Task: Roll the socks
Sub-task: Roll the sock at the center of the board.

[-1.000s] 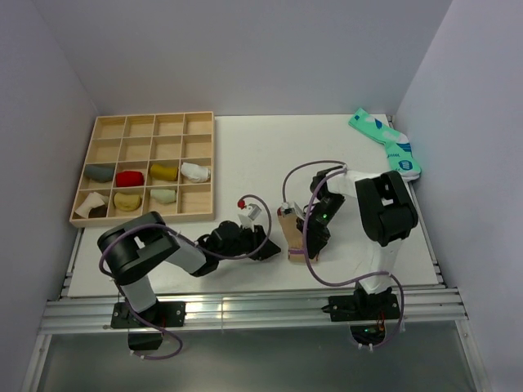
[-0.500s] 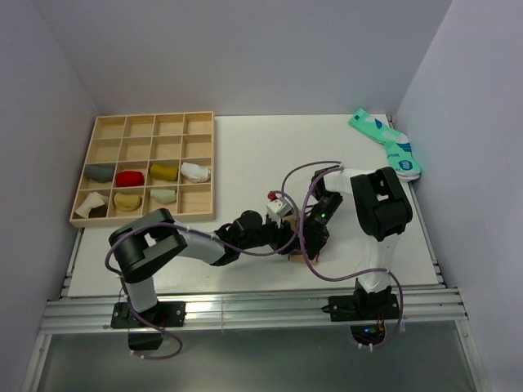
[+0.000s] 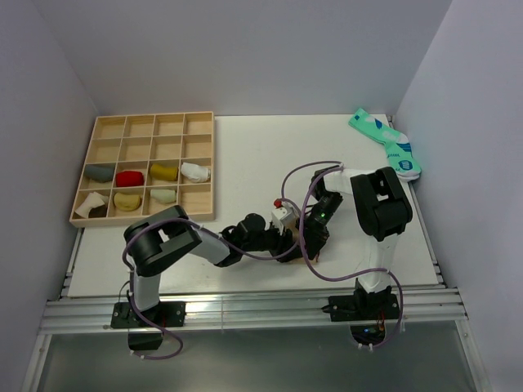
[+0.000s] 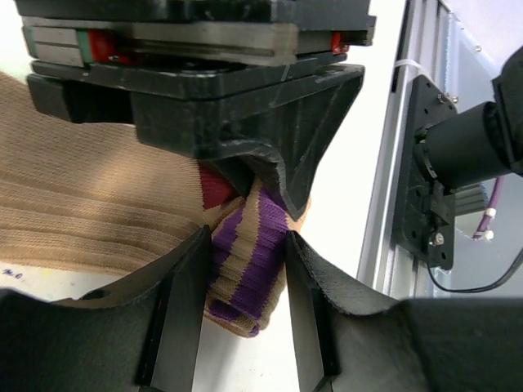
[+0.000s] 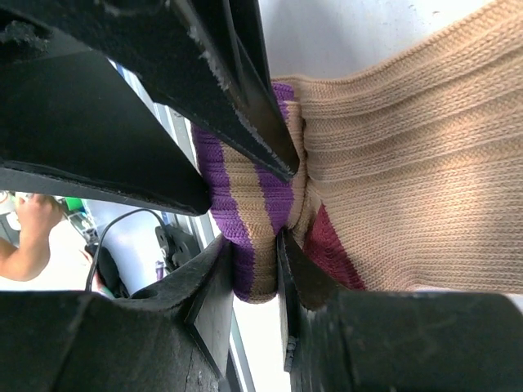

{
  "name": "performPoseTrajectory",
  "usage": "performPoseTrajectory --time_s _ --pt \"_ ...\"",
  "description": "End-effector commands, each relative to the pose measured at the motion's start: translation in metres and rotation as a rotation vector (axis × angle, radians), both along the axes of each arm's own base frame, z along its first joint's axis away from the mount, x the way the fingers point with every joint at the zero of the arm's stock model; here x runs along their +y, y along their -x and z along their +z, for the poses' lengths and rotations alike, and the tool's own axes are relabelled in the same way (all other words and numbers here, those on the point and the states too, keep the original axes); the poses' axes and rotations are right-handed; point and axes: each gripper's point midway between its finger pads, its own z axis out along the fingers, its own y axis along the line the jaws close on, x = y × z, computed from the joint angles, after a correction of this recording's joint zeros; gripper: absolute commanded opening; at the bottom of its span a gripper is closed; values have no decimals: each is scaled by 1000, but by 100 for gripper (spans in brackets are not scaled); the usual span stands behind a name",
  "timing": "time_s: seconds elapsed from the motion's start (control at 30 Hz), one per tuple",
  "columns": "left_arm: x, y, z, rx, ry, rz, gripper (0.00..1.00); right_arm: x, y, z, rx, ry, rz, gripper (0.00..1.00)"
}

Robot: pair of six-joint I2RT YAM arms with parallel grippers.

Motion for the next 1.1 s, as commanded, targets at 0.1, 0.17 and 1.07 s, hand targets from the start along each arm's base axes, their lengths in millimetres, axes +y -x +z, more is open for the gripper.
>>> performPoseTrajectory --time_s 0.1,0.17,1.07 --pt "-4 13 12 34 84 -68 47 -3 -11 -14 -58 28 2 27" --pt "-4 16 11 50 89 -85 48 -3 -12 -15 -59 33 0 27" --pt "11 11 -38 319 -35 34 0 -4 -45 5 -393 54 -171 51"
